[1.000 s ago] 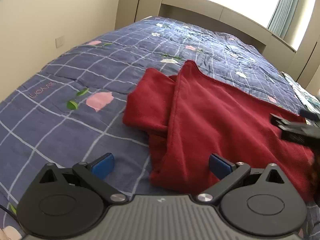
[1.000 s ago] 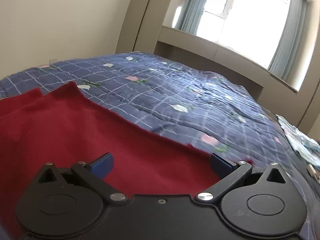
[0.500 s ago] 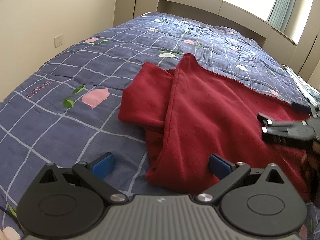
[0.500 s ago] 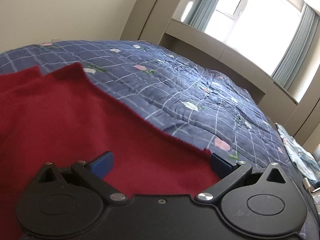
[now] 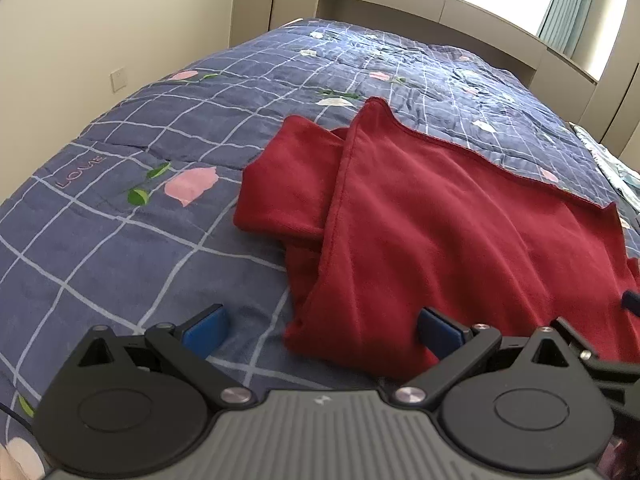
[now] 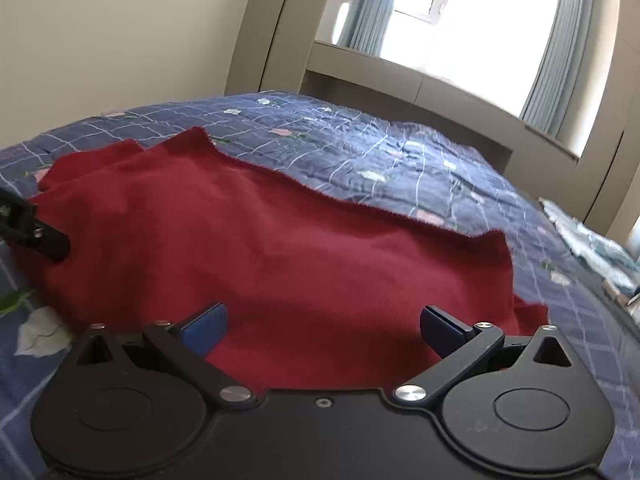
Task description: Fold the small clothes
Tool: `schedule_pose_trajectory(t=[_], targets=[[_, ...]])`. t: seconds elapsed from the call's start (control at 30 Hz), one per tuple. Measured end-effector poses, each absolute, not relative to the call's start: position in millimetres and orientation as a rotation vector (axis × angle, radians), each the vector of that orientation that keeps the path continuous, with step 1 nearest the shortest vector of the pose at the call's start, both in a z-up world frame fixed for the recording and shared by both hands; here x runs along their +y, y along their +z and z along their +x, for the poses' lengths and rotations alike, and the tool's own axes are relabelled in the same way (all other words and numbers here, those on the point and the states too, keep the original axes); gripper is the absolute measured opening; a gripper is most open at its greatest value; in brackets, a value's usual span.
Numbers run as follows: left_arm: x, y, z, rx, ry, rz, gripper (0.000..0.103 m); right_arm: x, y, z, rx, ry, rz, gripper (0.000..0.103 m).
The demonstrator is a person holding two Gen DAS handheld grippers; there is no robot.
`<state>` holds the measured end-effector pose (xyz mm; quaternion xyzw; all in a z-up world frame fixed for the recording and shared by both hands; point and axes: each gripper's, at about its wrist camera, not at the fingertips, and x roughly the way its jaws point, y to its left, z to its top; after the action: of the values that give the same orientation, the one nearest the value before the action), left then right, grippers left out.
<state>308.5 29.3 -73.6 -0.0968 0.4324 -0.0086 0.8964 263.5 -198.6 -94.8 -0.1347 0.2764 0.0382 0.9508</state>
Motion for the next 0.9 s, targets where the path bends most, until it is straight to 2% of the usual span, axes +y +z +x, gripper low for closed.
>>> schedule_pose_trajectory(t=[0.53,0.57,0.63,0.7,0.9], targets=[[24,-74,299,0.893,-0.040,-0.245,0.102,-204,-108,258,0.589,0.081,-0.199,0.103],[27,-74,298,0.881,-0.042,-0.268,0.100,-204,-109,258,0.587,0.081,-0.200,0.103],[36,-71,300,0.856,-0.044,-0.325,0.091,-205,-109,258,0.585,0.081,-0.199,0.103],[46,-69,307,0.835,-0.035,-0.358,0.089,-205,-109,257,0.585,0.082,-0.197,0.103],[75,-70,347,0.815,-0.015,-0.366,0.093,-206,-109,257,0.584,0.083,-0.195,0.103]])
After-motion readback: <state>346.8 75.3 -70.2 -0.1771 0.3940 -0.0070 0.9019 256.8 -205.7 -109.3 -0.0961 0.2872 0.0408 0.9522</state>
